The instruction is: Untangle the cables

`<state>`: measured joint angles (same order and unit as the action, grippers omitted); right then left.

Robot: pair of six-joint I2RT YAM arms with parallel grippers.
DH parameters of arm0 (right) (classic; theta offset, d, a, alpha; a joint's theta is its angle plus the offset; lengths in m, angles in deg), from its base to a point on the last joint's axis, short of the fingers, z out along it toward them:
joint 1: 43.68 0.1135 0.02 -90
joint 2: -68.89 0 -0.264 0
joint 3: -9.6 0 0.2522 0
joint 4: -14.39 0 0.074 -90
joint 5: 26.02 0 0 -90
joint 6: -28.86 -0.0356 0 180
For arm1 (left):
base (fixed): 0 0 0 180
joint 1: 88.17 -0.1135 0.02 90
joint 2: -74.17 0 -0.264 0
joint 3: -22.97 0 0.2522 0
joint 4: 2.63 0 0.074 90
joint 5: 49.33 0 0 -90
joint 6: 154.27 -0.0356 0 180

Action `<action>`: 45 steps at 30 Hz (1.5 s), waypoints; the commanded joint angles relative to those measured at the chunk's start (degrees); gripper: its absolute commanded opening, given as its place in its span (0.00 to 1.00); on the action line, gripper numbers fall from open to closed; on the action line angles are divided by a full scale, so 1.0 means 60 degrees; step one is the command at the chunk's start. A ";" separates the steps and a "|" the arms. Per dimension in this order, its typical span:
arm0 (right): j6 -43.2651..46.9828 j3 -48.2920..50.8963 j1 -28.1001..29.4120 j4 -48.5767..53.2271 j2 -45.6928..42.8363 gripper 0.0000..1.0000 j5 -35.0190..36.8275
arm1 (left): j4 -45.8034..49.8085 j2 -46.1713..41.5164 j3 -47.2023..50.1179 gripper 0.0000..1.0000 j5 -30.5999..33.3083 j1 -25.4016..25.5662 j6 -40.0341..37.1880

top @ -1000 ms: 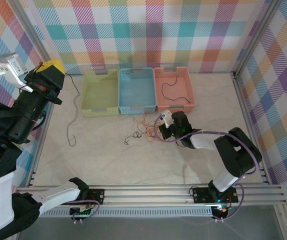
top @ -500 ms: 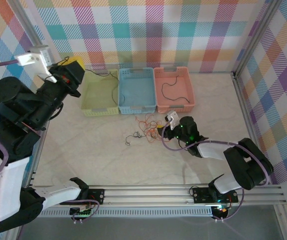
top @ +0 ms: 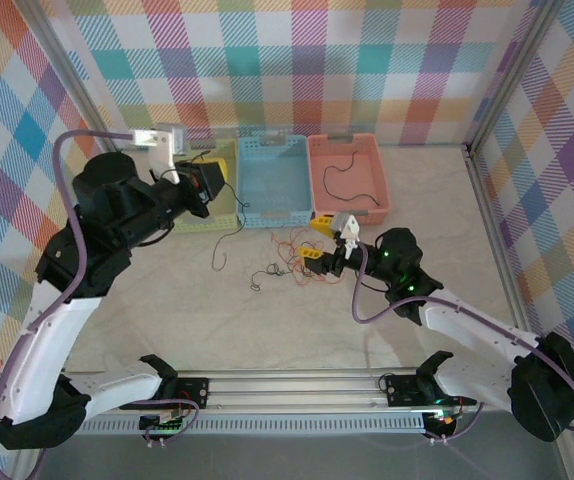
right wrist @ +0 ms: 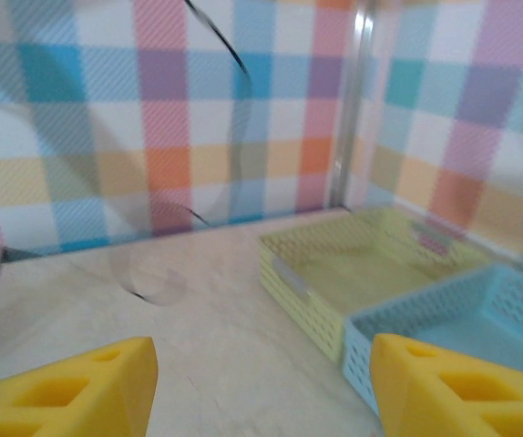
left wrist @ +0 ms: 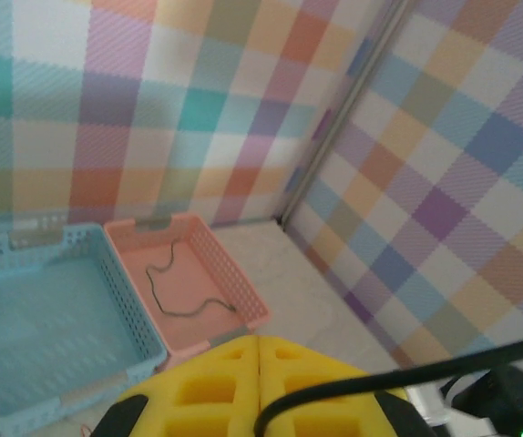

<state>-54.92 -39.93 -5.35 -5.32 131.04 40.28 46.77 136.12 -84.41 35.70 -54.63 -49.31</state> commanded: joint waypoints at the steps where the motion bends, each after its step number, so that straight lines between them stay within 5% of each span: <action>1: 0.0378 -0.0797 0.0308 0.0797 0.0150 0.66 -0.0863 | -0.0464 -0.0312 0.0338 0.00 -0.0582 -0.0071 0.0341; 15: 0.0729 -0.3240 0.1089 0.1553 0.1959 0.69 -0.0705 | -0.0374 -0.0248 0.0647 0.00 -0.1298 -0.0075 0.0588; 22: 0.0908 -0.3669 0.1185 0.1798 0.2269 0.60 -0.0715 | -0.0351 -0.0310 0.0772 0.00 -0.1581 -0.0067 0.0616; 36: 0.1021 -0.3999 0.1277 0.2019 0.2664 0.24 -0.0899 | -0.0402 -0.0337 0.0987 0.00 -0.1858 -0.0067 0.0618; 41: 0.1102 -0.3827 0.1288 0.2049 0.2542 0.00 -0.0472 | -0.0493 -0.0450 0.1291 0.00 -0.1731 -0.0067 0.0582; 45: 0.1168 -0.3543 0.1281 0.1974 0.2297 0.00 -0.0112 | -0.0509 -0.0503 0.1396 0.00 -0.1757 -0.0067 0.0599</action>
<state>-48.96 -61.98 2.05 7.31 146.71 38.07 45.32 134.42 -76.35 26.13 -54.63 -45.81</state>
